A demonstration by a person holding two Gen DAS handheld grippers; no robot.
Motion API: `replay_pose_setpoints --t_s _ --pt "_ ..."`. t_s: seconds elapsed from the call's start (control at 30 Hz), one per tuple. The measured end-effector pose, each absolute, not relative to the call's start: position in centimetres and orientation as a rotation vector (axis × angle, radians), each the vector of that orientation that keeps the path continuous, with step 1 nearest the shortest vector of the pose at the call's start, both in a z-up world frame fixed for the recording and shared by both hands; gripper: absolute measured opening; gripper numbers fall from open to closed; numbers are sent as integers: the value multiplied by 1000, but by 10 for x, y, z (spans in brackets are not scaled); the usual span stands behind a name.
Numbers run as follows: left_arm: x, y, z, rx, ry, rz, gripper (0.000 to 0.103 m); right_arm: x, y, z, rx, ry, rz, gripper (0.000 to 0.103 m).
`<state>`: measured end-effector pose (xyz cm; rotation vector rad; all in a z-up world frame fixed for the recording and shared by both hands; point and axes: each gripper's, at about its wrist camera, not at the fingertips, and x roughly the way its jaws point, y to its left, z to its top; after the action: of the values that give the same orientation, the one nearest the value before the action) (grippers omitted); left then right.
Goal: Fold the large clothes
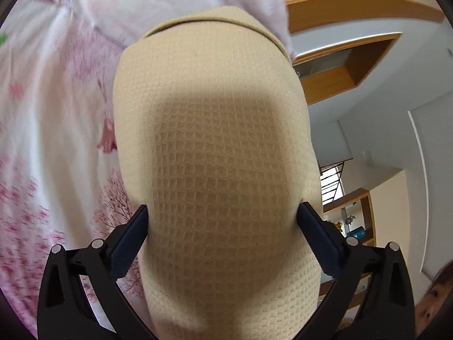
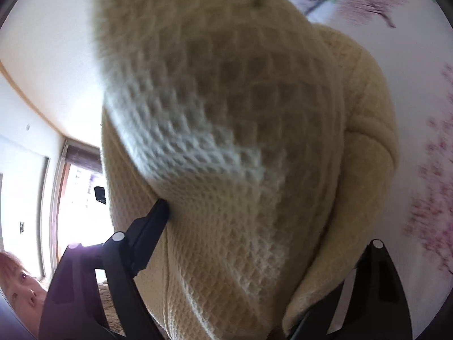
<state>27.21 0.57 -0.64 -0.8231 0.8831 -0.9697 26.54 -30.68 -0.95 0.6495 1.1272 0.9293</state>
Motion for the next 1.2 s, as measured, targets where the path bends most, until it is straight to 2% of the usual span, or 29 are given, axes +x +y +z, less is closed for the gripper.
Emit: replay_pose_setpoints --t_s 0.1,0.2,0.3,0.4,0.47,0.53,0.73,0.8,0.9,0.97,1.03,1.1,1.17,1.2 --pt "265 40 9 -806 831 -925 100 272 -289 -4 631 1107 972 79" --pt "259 83 33 -775 765 -841 94 290 -247 14 612 1084 1037 77" --pt "261 115 53 -681 755 -717 93 309 -210 24 598 1070 1058 74" --pt "275 146 31 -716 820 -626 91 328 -195 4 613 1110 979 68" --pt "282 160 8 -756 858 -567 89 337 -199 -16 666 1159 933 60" --pt "284 158 4 -743 856 -583 86 341 -207 -34 709 1215 881 59" --pt "282 143 19 -607 873 -549 88 336 -225 -45 759 1241 854 59" --pt "279 152 14 -615 890 -526 94 352 -230 -42 735 1246 846 62" --pt "280 158 -2 -685 918 -506 102 357 -227 -47 686 1270 826 81" --pt "286 158 -12 -747 937 -532 102 356 -224 -47 652 1305 820 97" --pt "294 150 -18 -785 951 -564 102 357 -222 -51 652 1346 833 101" --pt "297 148 -28 -837 968 -608 102 359 -220 -56 686 1351 860 99" --pt "301 145 -39 -924 979 -659 102 354 -223 -56 708 1320 901 84" --pt "301 141 -38 -924 959 -663 102 353 -224 -57 720 1309 914 80"
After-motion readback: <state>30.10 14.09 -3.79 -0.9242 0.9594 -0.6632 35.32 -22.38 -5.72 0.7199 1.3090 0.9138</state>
